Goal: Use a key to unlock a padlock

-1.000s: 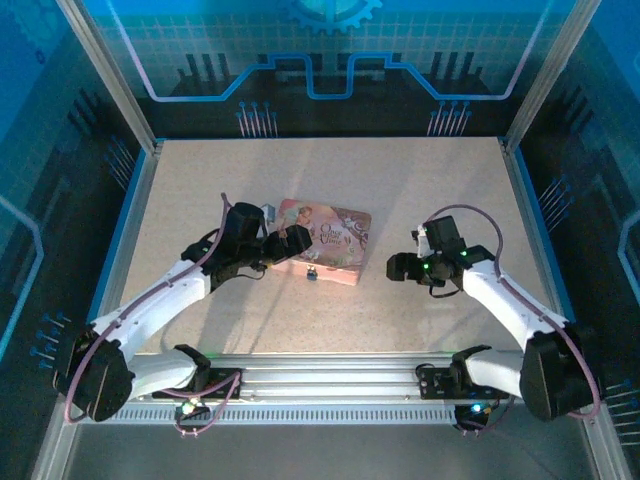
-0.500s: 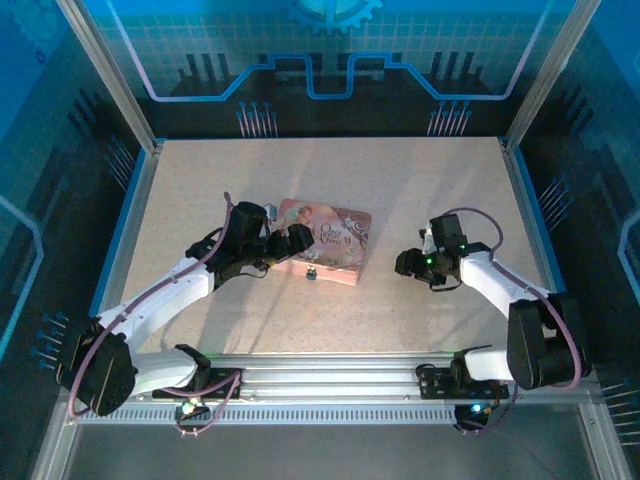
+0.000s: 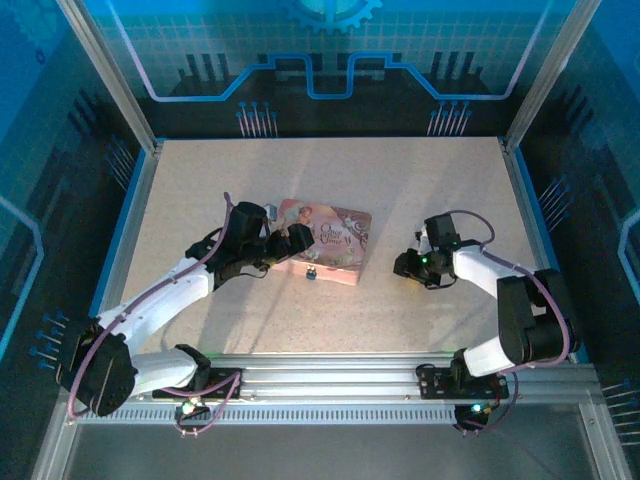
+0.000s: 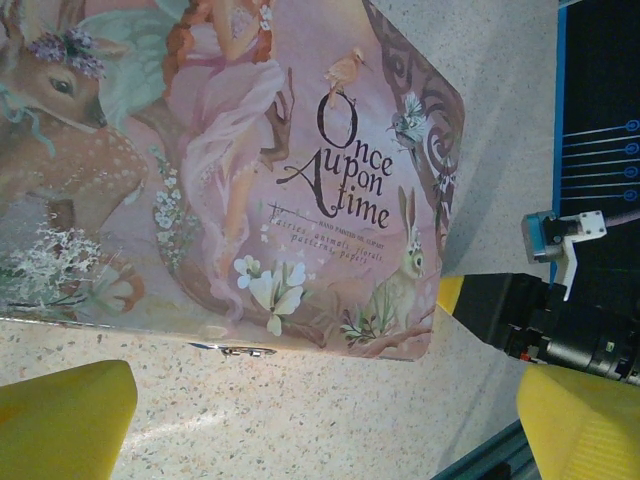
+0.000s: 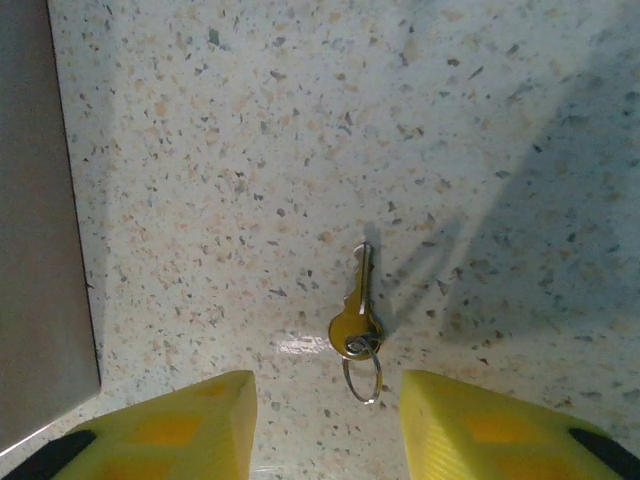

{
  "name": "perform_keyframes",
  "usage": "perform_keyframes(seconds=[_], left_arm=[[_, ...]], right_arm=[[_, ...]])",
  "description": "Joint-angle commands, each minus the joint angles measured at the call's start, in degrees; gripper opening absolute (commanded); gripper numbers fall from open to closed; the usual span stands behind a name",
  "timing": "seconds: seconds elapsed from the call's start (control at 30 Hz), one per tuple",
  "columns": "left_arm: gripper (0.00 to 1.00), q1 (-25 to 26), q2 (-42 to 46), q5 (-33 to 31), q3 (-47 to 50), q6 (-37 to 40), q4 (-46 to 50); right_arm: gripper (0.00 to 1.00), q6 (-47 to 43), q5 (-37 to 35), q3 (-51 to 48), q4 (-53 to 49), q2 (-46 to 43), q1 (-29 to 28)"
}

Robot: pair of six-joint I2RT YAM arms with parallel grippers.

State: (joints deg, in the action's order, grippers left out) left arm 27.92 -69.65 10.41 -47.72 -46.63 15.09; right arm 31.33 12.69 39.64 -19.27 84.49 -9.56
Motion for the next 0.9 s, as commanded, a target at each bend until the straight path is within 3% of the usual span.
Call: perform_keyframes(seconds=[0.0,0.5,0.87], left_arm=[[0.99,0.4,1.6,0.8,0.7,-0.6,0.5],[0.99,0.4,1.7,0.7,0.7,-0.7,0.8],[0.99,0.4,1.6,0.3,0.2,0.0,1.9]], right_arm=[[0.41,0.7,1.2,1.5,0.9,0.8,0.6],[0.33,0.8,0.3,2.9,0.9,4.5,0.3],[0.16,0.4,-0.6,3.7,0.4,5.3,0.0]])
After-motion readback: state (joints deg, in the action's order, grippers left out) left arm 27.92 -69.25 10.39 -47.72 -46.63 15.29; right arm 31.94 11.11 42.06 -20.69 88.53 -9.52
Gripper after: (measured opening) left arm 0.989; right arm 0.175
